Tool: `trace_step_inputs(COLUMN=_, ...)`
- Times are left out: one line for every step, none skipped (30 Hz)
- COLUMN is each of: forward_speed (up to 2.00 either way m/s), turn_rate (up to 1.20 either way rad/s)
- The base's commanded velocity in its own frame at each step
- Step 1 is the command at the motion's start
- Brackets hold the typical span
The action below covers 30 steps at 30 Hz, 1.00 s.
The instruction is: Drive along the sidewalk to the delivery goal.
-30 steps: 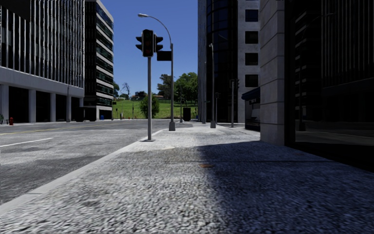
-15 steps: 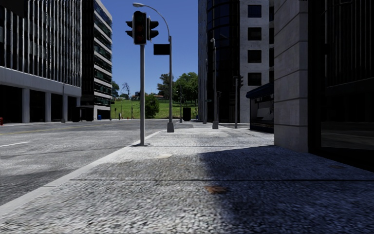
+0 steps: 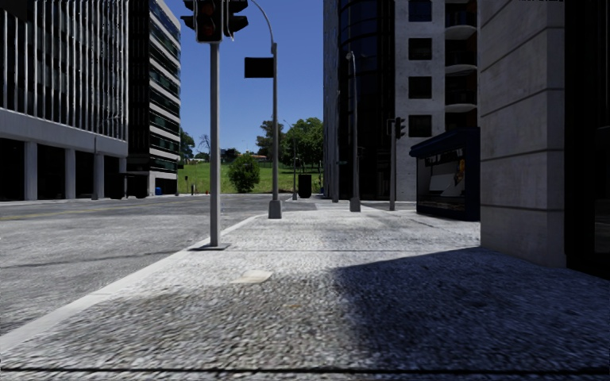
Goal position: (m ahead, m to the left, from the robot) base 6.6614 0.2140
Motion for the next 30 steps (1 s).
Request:
trace_step_inputs(forward_speed=2.0, turn_rate=0.0)
trace_step_inputs(forward_speed=2.0, turn_rate=0.0)
trace_step_inputs(forward_speed=2.0, turn_rate=0.0)
trace_step_inputs(forward_speed=2.0, turn_rate=0.0)
trace_step_inputs(forward_speed=2.0, turn_rate=0.0)
trace_step_inputs(forward_speed=2.0, turn_rate=0.0)
trace_step_inputs(forward_speed=2.0, turn_rate=0.0)
trace_step_inputs(forward_speed=2.0, turn_rate=0.0)
trace_step_inputs(forward_speed=2.0, turn_rate=0.0)
trace_step_inputs(forward_speed=2.0, turn_rate=0.0)
trace_step_inputs(forward_speed=2.0, turn_rate=0.0)
trace_step_inputs(forward_speed=2.0, turn_rate=0.0)
trace_step_inputs(forward_speed=2.0, turn_rate=0.0)
trace_step_inputs(forward_speed=2.0, turn_rate=0.0)
trace_step_inputs(forward_speed=2.0, turn_rate=0.0)
trace_step_inputs(forward_speed=2.0, turn_rate=0.0)
trace_step_inputs(forward_speed=2.0, turn_rate=0.0)
trace_step_inputs(forward_speed=2.0, turn_rate=0.0)
trace_step_inputs(forward_speed=2.0, turn_rate=0.0)
trace_step_inputs(forward_speed=2.0, turn_rate=0.0)
trace_step_inputs(forward_speed=2.0, turn_rate=0.0)
trace_step_inputs(forward_speed=2.0, turn_rate=0.0)
trace_step_inputs(forward_speed=2.0, turn_rate=0.0)
trace_step_inputs(forward_speed=2.0, turn_rate=0.0)
trace_step_inputs(forward_speed=2.0, turn_rate=0.0)
trace_step_inputs(forward_speed=2.0, turn_rate=0.0)
trace_step_inputs(forward_speed=2.0, turn_rate=0.0)
trace_step_inputs(forward_speed=2.0, turn_rate=0.0)
trace_step_inputs(forward_speed=2.0, turn_rate=0.0)
trace_step_inputs(forward_speed=2.0, turn_rate=0.0)
